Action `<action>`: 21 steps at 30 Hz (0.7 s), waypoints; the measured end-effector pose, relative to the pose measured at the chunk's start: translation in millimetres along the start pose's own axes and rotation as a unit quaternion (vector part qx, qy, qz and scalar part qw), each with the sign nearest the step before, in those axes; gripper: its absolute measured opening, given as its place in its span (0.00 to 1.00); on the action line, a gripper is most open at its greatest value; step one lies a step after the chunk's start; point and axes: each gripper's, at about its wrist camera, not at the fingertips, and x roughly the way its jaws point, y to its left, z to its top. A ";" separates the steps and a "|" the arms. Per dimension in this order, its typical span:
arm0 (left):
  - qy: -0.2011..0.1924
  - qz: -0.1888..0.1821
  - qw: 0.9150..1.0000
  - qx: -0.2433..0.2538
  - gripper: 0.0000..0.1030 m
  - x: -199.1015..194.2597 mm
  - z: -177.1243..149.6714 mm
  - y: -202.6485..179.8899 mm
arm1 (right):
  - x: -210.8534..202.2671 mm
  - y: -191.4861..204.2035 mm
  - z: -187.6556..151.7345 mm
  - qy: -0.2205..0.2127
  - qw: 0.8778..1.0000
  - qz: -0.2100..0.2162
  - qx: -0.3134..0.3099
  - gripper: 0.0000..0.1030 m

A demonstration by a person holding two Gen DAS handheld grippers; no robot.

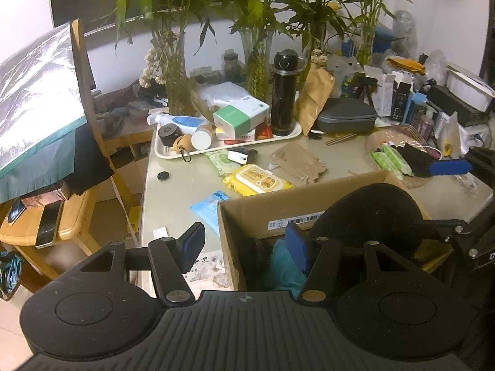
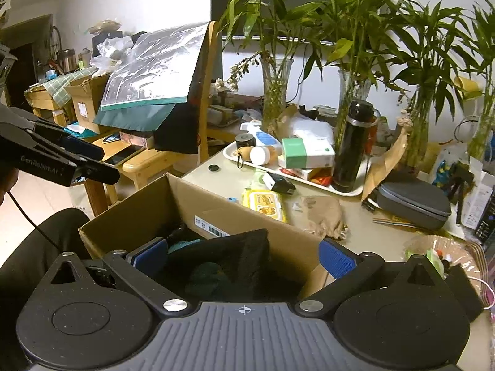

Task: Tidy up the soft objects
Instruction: 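Move both tools away from the box over the table toward the pouch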

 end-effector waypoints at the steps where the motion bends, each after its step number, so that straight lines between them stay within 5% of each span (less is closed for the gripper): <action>1: 0.000 0.000 1.000 0.001 0.55 0.0 0.3 -0.4 | -0.1 -1.2 0.6 -0.001 1.000 -0.001 0.001 1.00; 21: -0.003 0.005 1.000 0.000 0.55 8.1 9.1 3.6 | 0.7 -25.7 8.5 -0.004 0.999 -0.029 0.017 1.00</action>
